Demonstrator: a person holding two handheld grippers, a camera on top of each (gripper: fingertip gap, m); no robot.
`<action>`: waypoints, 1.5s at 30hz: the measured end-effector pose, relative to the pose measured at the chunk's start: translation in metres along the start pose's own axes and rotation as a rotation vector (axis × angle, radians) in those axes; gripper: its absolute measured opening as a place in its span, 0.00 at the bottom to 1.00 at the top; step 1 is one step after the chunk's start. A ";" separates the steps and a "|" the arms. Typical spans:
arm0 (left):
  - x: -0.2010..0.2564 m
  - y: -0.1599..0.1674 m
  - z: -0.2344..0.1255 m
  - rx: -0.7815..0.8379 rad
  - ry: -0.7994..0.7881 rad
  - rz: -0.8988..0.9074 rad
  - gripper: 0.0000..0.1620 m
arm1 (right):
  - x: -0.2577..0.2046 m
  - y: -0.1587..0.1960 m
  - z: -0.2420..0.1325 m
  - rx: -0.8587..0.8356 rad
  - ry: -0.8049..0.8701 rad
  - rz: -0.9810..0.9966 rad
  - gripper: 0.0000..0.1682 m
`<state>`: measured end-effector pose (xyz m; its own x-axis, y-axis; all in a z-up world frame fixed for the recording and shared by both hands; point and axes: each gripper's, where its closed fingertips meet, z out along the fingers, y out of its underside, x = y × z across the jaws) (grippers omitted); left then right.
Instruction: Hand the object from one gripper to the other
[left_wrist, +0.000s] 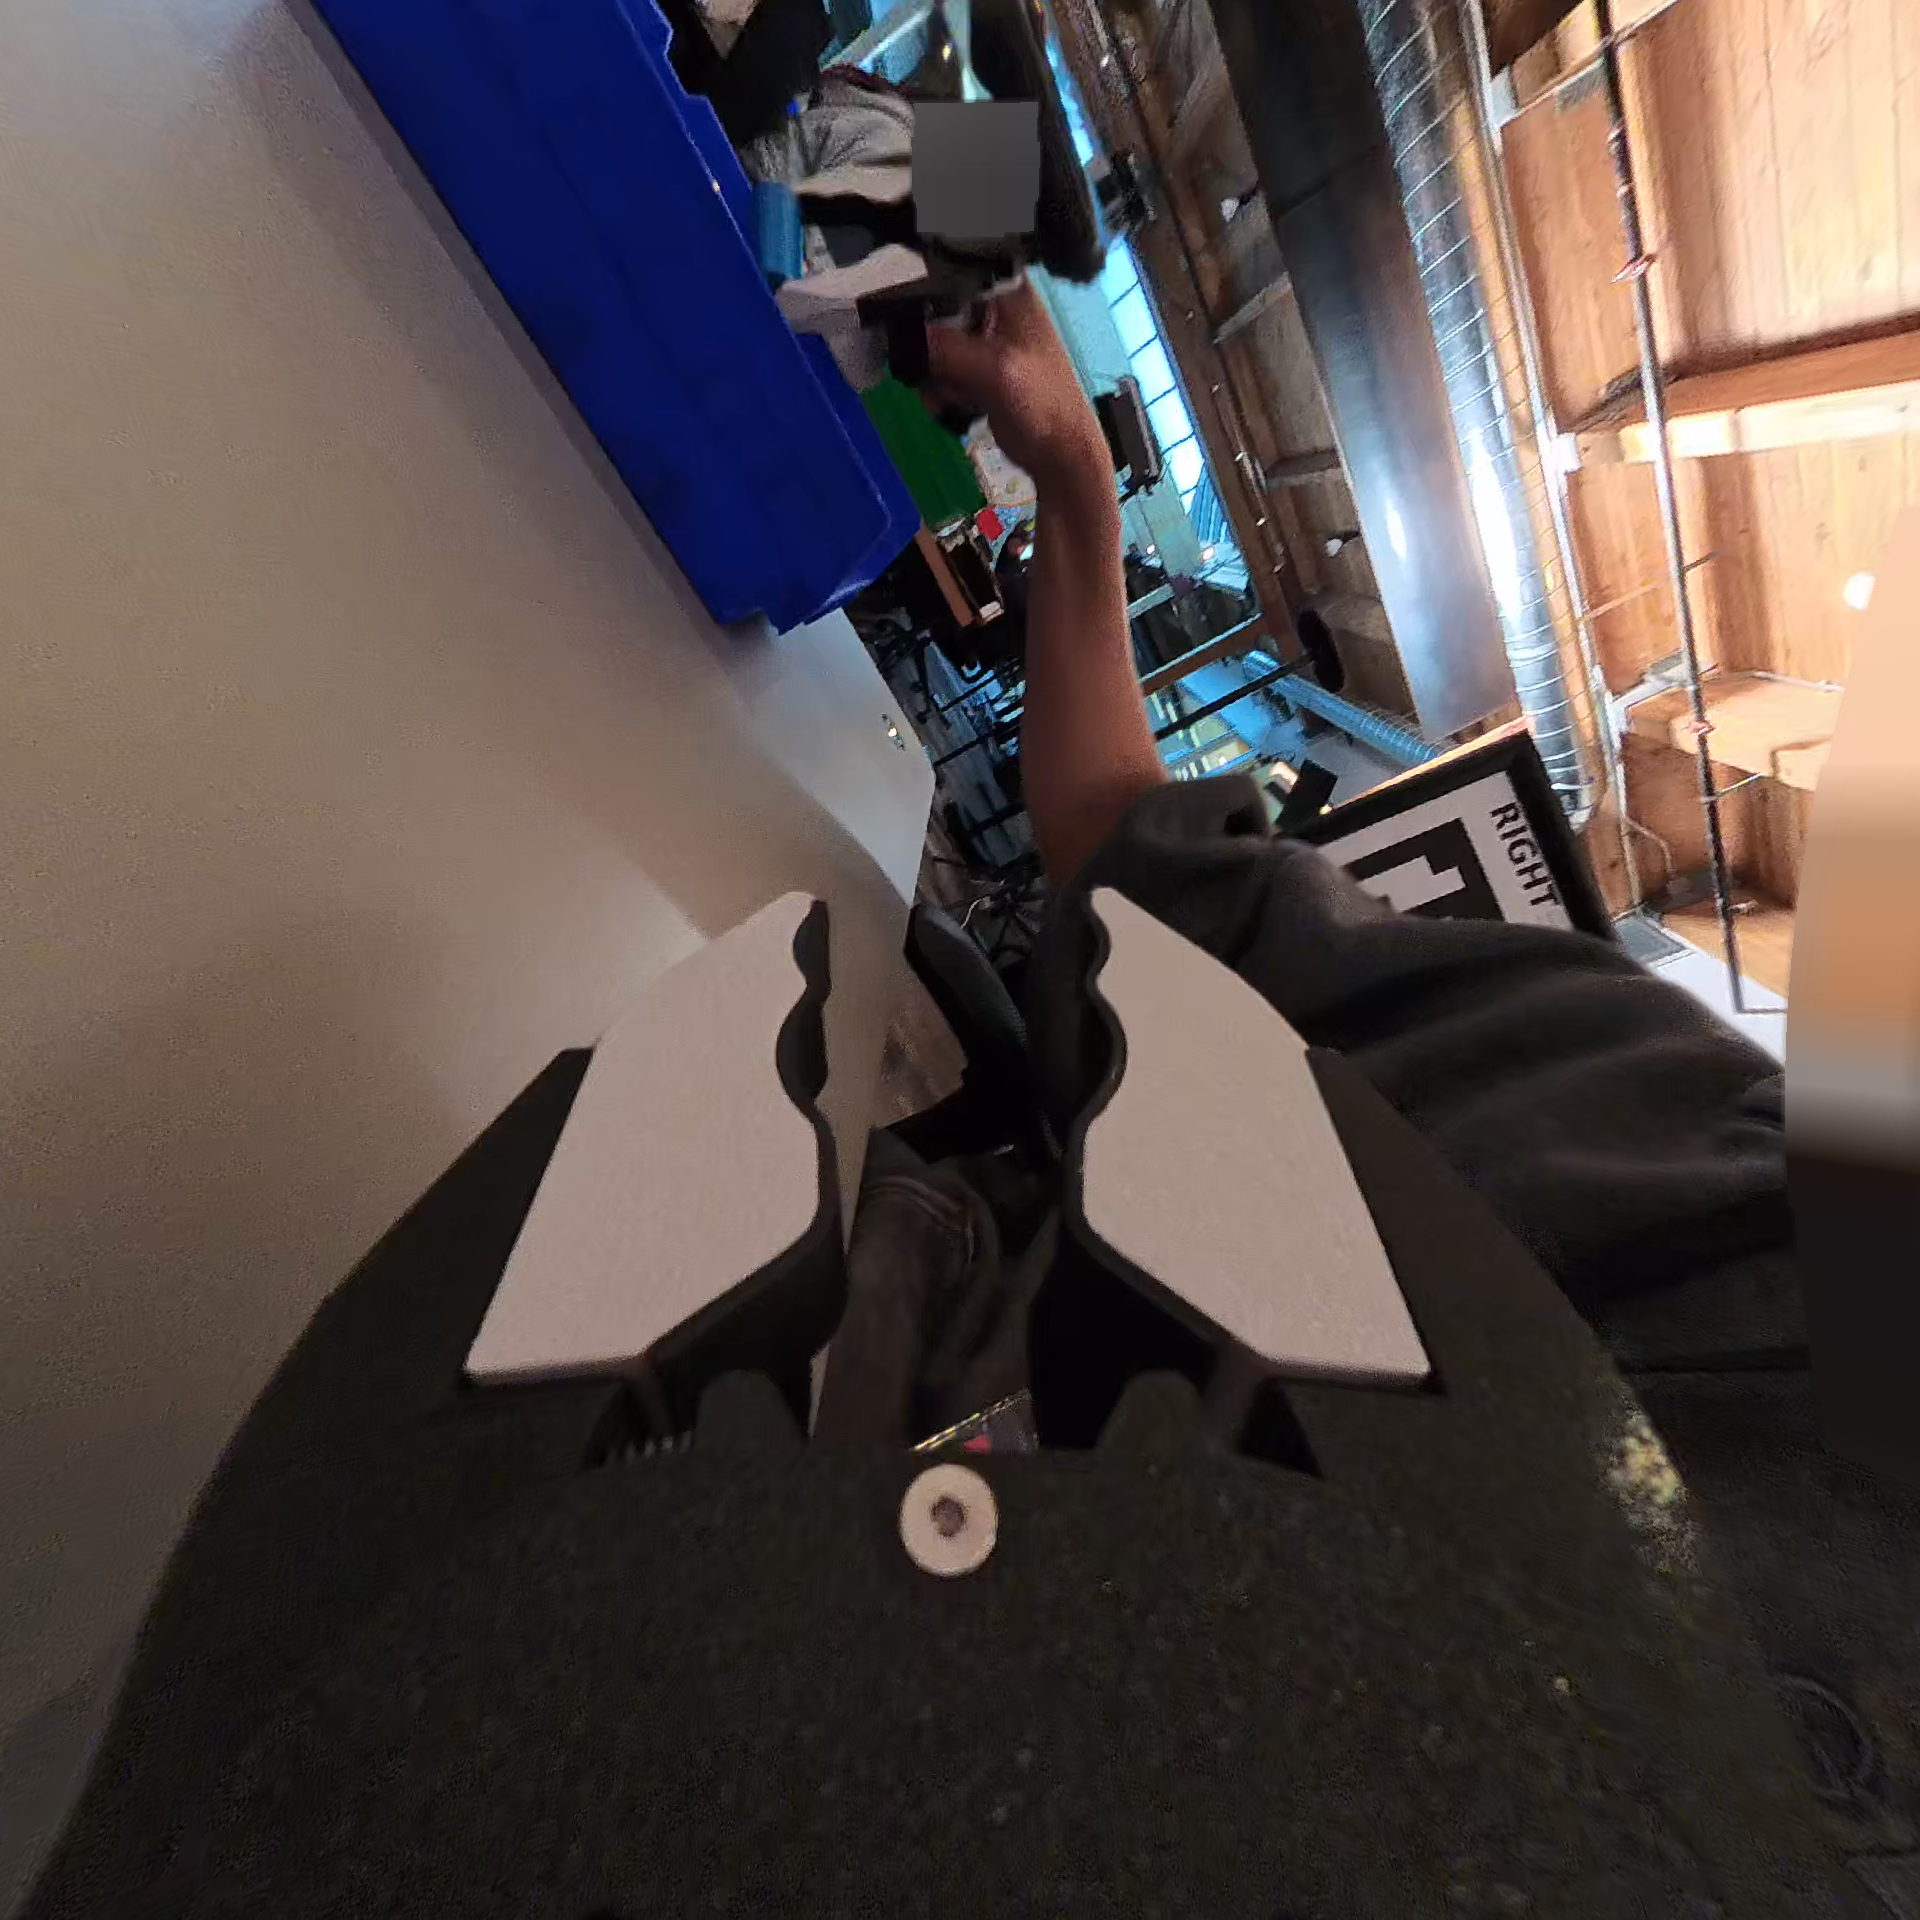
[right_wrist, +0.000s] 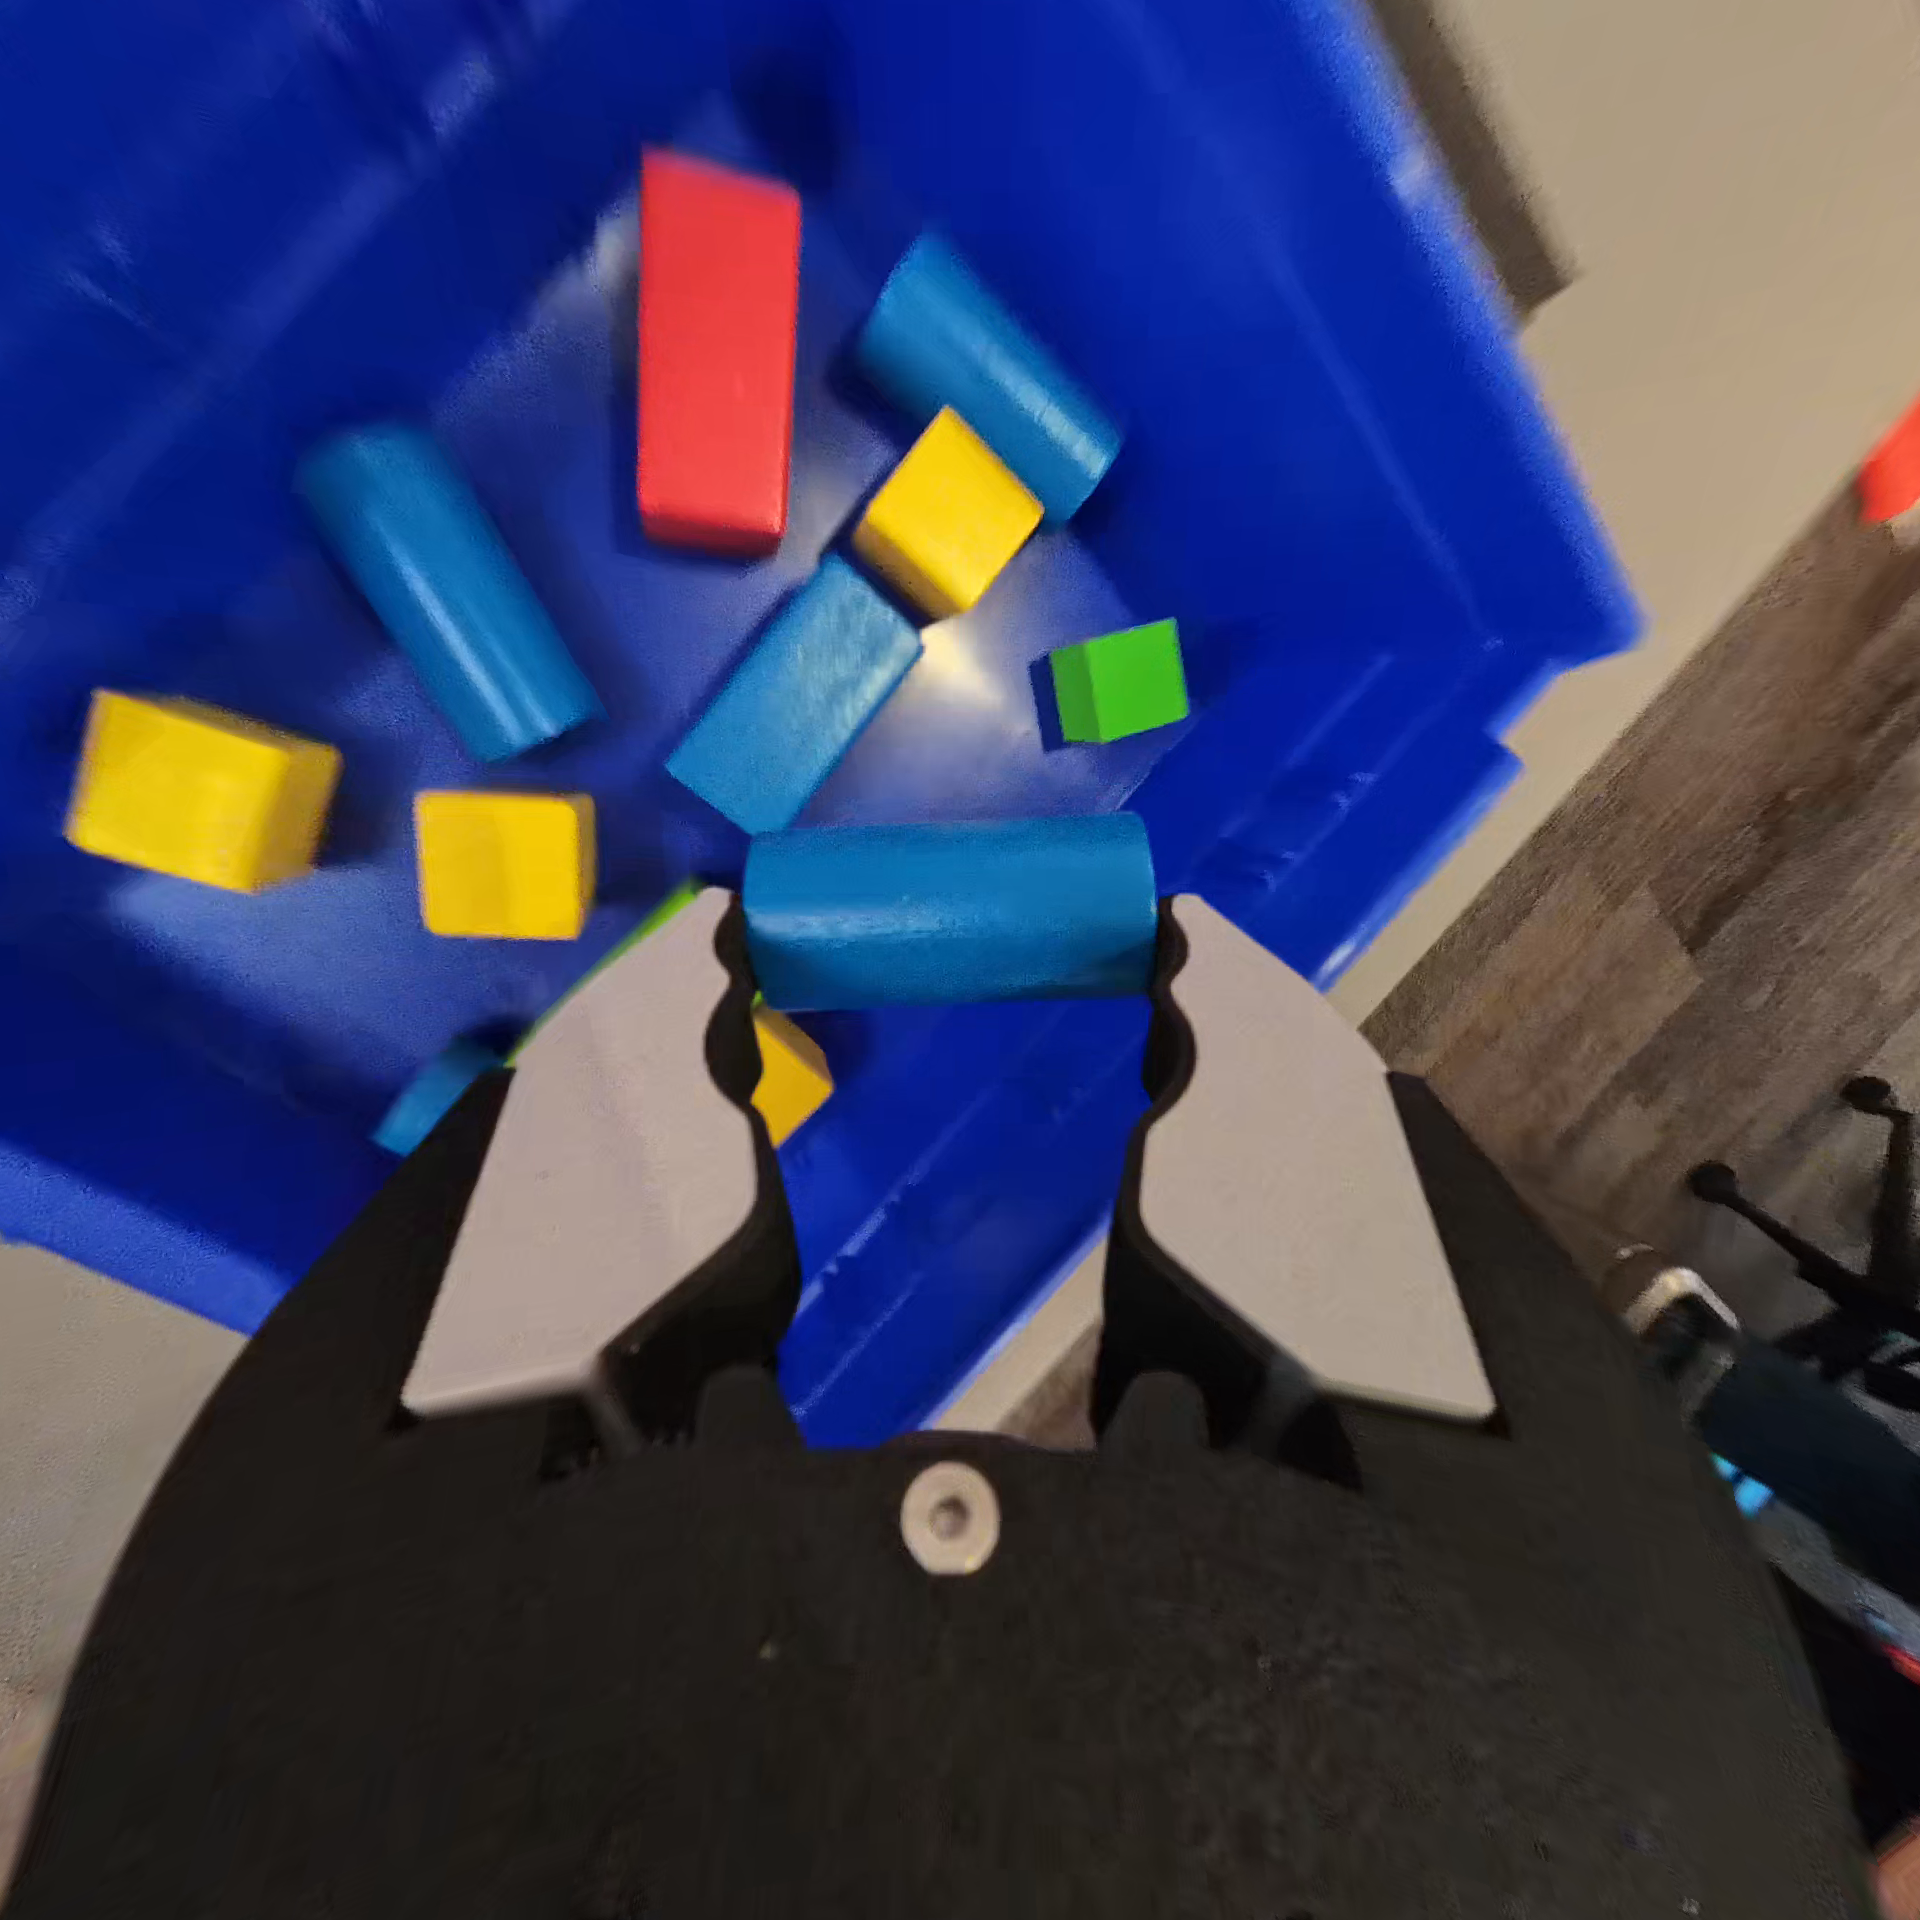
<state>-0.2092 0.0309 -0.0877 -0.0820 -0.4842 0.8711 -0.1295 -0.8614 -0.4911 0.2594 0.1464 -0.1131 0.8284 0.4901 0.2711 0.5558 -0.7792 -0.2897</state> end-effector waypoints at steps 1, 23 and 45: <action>-0.001 0.001 0.001 -0.010 -0.009 0.008 0.27 | 0.001 0.004 0.009 -0.067 -0.028 -0.043 0.43; 0.003 0.008 -0.002 -0.057 -0.013 0.019 0.27 | -0.010 0.035 0.063 -0.524 -0.129 -0.295 0.45; -0.020 -0.055 -0.099 -0.220 -0.741 0.671 0.30 | -0.271 -0.022 -0.084 0.908 -0.032 0.274 0.44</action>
<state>-0.2983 0.1033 -0.0792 0.4178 -0.8933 0.1654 -0.4663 -0.3671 -0.8048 0.0166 -0.0017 -0.1033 0.9322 0.3559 0.0663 0.1720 -0.2740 -0.9462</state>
